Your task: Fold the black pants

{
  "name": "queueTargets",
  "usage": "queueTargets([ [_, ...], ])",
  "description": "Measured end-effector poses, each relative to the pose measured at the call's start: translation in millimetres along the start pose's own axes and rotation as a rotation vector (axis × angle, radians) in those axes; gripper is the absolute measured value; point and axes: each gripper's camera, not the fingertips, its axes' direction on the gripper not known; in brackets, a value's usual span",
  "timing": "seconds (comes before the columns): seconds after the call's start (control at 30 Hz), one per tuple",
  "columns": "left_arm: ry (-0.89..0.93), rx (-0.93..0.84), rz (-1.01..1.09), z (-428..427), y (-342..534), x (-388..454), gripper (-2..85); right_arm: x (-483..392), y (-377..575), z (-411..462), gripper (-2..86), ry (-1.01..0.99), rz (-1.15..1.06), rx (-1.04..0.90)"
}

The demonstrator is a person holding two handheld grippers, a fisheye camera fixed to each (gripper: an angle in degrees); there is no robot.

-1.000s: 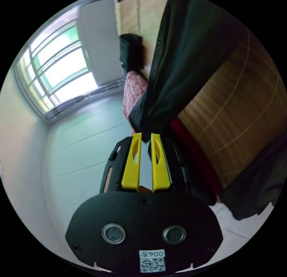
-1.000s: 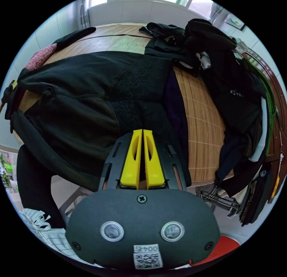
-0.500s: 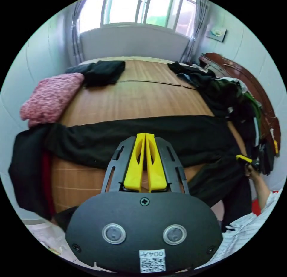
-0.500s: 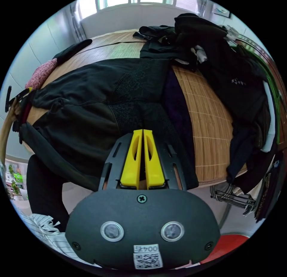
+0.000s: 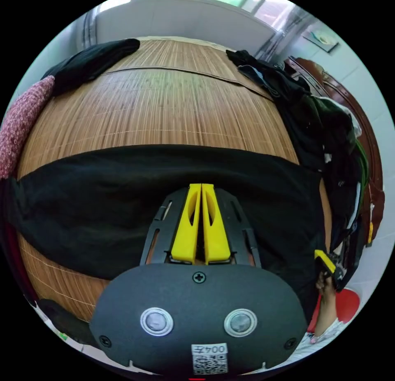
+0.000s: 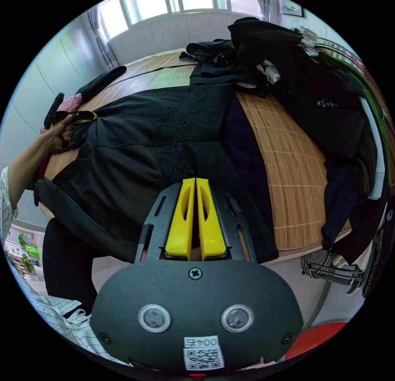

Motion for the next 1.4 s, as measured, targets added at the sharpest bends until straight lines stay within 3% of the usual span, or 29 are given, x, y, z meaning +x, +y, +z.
queueTargets([
  [0.13,-0.242,-0.074,0.311,-3,22,43,0.5,3,0,3,-0.5,0.008,-0.005,0.006],
  [0.2,-0.278,-0.042,0.267,-19,32,41,0.6,6,0,5,-0.5,-0.006,-0.003,0.004],
  [0.3,-0.184,0.090,0.240,-57,56,30,0.6,18,-7,-3,-0.6,-0.063,-0.004,-0.017],
  [0.43,-0.297,0.061,0.130,-53,80,-8,0.7,32,-33,-31,-0.6,-0.108,0.023,0.142],
  [0.57,-0.371,0.126,0.027,-44,102,-34,0.7,25,-92,-3,-0.1,-0.065,0.007,0.134],
  [0.73,-0.387,0.117,0.033,-30,109,-42,0.7,15,-144,71,-0.3,0.038,-0.053,-0.020],
  [1.07,-0.438,0.126,0.086,-19,68,-56,0.7,31,-214,120,-0.5,0.082,-0.104,-0.009],
  [1.2,-0.389,0.087,0.088,-42,70,-54,0.7,48,-207,97,0.7,0.013,-0.091,0.001],
  [1.4,-0.346,0.213,0.282,-136,184,-39,0.7,89,-73,14,6.7,-0.317,-0.135,0.106],
])
